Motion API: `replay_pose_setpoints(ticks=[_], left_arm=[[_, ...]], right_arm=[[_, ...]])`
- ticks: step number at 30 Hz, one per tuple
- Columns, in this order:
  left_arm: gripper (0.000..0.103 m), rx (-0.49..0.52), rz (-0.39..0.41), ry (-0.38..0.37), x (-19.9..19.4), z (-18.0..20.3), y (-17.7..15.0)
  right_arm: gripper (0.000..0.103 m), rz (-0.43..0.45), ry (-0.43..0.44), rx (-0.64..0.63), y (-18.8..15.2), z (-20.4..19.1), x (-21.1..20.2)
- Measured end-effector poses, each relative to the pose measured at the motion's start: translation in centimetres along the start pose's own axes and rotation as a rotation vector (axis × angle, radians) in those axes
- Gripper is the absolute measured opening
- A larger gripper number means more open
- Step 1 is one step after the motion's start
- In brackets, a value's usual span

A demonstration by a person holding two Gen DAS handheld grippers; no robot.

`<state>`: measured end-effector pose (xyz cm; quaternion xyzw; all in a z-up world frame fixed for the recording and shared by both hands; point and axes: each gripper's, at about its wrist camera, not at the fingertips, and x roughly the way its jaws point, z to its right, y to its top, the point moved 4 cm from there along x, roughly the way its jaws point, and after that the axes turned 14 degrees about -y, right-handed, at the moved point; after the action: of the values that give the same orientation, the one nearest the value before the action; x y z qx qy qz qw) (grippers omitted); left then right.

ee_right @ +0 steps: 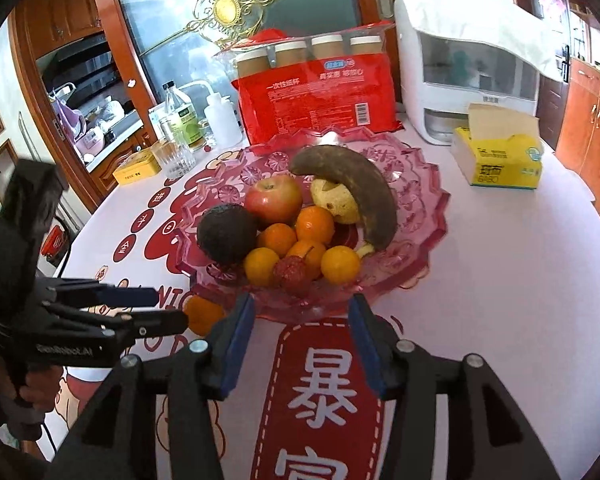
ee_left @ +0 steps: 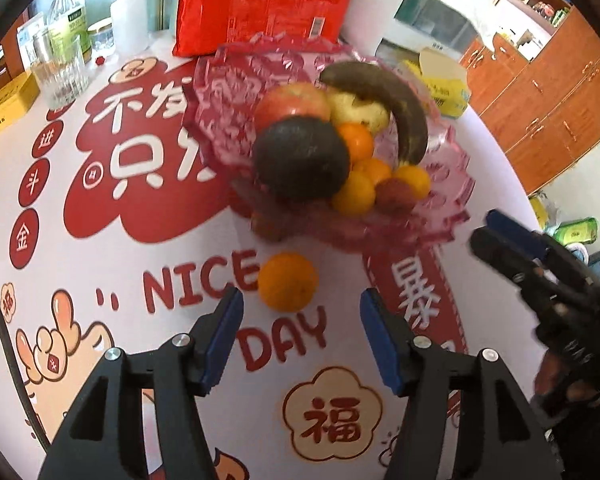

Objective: Organize fruits
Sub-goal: 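Grasp the last mandarin on the cloth with the left tool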

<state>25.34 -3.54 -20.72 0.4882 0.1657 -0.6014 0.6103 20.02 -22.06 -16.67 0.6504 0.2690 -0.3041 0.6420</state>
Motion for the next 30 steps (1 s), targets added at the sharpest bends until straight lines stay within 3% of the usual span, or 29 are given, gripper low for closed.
replay_pose_setpoints(ticks=[11, 14, 18, 30], left_arm=[[0.059, -0.023, -0.011, -0.016, 2.8, -1.4, 0.1], [0.05, -0.024, -0.014, -0.016, 3.5, -1.4, 0.3], [0.039, -0.031, -0.023, -0.005, 4.2, -1.8, 0.4], [0.038, -0.057, 0.005, 0.022, 1.8, -0.6, -0.5]], right_arm=[[0.055, -0.106, -0.066, 0.062, -3.2, 2.6, -0.1], [0.055, -0.13, -0.066, 0.065, -4.0, 2.8, 0.0], [0.055, -0.154, -0.033, 0.067, -4.4, 2.6, 0.2], [0.055, -0.16, 0.031, 0.028, -5.2, 1.7, -0.3]])
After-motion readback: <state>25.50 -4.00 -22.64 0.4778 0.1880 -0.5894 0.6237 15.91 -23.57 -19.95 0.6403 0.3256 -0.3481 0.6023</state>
